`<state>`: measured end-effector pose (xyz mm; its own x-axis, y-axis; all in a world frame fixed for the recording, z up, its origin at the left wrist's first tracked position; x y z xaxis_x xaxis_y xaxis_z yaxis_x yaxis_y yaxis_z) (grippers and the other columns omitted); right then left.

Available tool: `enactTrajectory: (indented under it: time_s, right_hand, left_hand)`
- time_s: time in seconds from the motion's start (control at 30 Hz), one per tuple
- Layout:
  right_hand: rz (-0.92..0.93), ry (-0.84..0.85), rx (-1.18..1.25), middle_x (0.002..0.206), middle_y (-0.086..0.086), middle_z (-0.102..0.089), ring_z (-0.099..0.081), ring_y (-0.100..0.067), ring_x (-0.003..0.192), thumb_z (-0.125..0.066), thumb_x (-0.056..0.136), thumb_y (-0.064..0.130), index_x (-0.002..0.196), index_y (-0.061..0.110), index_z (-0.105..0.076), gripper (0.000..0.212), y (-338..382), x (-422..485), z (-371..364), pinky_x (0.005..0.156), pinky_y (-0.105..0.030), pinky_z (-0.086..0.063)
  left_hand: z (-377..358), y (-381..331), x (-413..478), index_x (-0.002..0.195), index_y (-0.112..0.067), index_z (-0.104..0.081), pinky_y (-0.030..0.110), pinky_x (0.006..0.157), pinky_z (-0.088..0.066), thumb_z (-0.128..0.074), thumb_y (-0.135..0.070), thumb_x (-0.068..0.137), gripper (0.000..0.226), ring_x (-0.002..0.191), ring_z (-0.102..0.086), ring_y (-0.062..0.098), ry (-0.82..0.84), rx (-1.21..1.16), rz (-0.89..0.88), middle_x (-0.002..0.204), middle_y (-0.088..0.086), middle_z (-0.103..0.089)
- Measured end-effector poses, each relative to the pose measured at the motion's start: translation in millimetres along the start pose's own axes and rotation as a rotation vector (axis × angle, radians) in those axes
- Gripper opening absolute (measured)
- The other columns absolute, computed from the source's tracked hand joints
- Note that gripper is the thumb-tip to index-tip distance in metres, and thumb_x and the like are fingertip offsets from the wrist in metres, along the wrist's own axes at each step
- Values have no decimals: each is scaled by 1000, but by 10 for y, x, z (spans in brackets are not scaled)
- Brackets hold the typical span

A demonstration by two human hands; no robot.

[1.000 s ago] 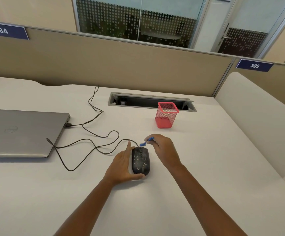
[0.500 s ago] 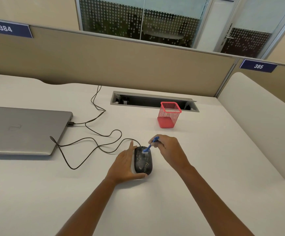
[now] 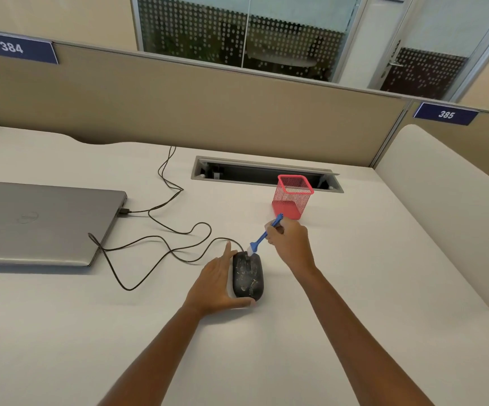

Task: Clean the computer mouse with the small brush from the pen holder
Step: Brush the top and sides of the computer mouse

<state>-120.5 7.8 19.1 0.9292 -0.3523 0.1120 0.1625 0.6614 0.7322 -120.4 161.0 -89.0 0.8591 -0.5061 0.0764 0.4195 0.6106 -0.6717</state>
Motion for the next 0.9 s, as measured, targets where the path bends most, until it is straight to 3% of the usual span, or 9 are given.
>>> enactTrajectory:
  time_s: [0.07, 0.2, 0.4, 0.53, 0.7, 0.9]
  right_hand:
    - [-64, 30, 40, 97, -24, -69, -67, -33, 85, -52, 91, 12, 95, -8, -60, 22, -4, 22, -47, 80, -37, -55]
    - [-144, 34, 7, 99, -26, -68, -66, -36, 88, -49, 92, 10, 97, -8, -59, 21, -63, 69, -75, 81, -39, -54]
    - [-85, -27, -53, 93, -25, -68, -67, -33, 85, -51, 92, 14, 93, -6, -60, 22, -23, 127, -71, 57, -22, -43]
    - [-96, 20, 3, 98, -25, -68, -67, -35, 89, -52, 92, 12, 91, -3, -60, 17, 8, 112, -155, 75, -33, -53]
    - [-49, -21, -140, 96, -25, -67, -65, -34, 87, -48, 93, 12, 95, -5, -61, 22, -40, 101, -112, 66, -27, -43]
    - [-147, 1, 53, 97, -25, -69, -68, -36, 87, -51, 92, 11, 92, -6, -60, 19, -30, 107, -149, 78, -36, -55]
  left_hand:
    - [7, -7, 0, 140, -35, 0, 23, 101, -24, -61, -73, 50, 115, 127, -34, 15, 6, -5, 3, 149, -6, -27]
    - [13, -19, -9, 142, -30, 2, 22, 101, -23, -61, -72, 49, 120, 127, -33, 15, 6, -22, 23, 146, -8, -31]
    - [9, -16, -8, 143, -25, 5, 20, 101, -22, -61, -73, 49, 125, 127, -33, 12, 11, -29, 36, 144, -11, -32]
    - [18, -31, -11, 142, -29, 2, 20, 99, -24, -62, -73, 49, 121, 125, -35, 13, 0, -36, 30, 142, -11, -35]
    - [15, -29, -10, 144, -23, 3, 22, 102, -23, -60, -74, 49, 125, 127, -34, 13, 6, -26, 31, 144, -10, -33]
    - [15, -32, -3, 142, -29, 2, 20, 98, -23, -62, -73, 49, 121, 125, -35, 12, 9, -24, 36, 143, -10, -33]
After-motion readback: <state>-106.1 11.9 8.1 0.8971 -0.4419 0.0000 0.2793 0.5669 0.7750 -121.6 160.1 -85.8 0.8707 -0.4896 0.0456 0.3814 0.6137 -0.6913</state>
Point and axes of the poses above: each hand's wrist, its own x-axis towards the middle knuckle, its own z-axis out of the back of the hand, y = z × x, the point moved 2 cm from there along x, towards the middle knuckle
